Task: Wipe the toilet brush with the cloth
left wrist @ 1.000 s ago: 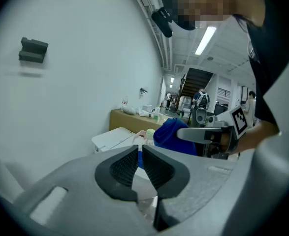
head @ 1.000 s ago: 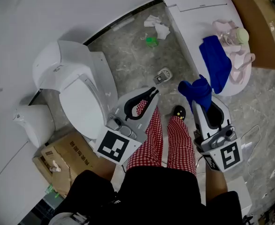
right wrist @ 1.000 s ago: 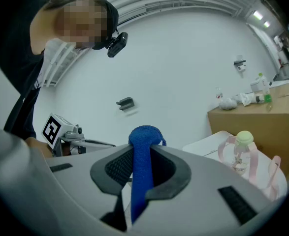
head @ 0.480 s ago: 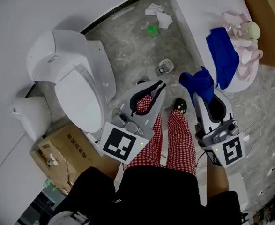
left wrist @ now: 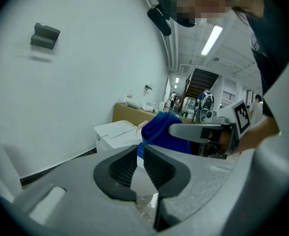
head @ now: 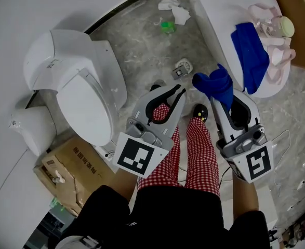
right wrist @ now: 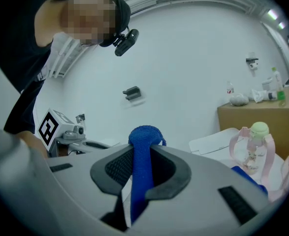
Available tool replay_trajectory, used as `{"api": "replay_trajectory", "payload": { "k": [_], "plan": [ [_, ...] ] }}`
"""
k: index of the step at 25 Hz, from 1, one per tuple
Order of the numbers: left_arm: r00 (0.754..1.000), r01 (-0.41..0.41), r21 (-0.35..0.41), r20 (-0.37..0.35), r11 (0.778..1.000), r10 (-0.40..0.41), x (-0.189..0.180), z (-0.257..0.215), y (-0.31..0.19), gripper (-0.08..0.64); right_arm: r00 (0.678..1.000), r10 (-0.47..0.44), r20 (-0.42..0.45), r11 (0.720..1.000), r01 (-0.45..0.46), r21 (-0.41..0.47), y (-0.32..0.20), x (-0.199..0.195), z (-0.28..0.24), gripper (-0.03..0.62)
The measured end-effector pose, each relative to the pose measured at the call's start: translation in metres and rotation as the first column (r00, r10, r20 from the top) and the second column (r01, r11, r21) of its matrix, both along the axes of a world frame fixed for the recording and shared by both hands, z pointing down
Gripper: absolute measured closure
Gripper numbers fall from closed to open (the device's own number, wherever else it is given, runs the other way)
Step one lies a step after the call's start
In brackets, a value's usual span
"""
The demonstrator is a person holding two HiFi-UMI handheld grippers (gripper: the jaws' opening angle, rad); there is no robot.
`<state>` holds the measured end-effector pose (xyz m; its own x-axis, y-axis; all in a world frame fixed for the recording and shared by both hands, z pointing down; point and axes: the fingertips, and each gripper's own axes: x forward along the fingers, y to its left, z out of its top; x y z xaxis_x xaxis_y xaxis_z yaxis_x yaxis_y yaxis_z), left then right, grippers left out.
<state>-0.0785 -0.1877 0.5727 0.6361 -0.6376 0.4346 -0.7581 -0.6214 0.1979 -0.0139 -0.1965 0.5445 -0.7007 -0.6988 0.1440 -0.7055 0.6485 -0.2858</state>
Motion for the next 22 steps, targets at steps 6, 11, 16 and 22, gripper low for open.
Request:
{"api": "replay_trajectory", "payload": {
  "k": [6,11,16,22],
  "plan": [
    [1.000,-0.013,-0.008,0.026,1.000,0.013,0.002,0.019,0.000,0.529,1.000,0.026,-0.008,0.999,-0.026,-0.027,-0.002,0.011,0.015,0.528],
    [0.999,-0.011,-0.020,0.044,1.000,0.012,0.000,0.034,0.002,0.506,0.999,0.039,-0.011,0.998,-0.039,-0.050,0.002,0.016,0.026,0.528],
    [0.998,-0.025,-0.015,0.058,1.000,0.026,0.007,0.043,0.006,0.506,0.999,0.042,-0.011,0.996,-0.043,-0.076,0.007,0.016,0.037,0.528],
    [0.994,-0.048,-0.034,0.097,0.998,0.051,0.008,0.062,0.005,0.486,0.997,0.077,-0.005,0.993,-0.078,-0.089,0.006,0.014,0.057,0.528]
  ]
}}
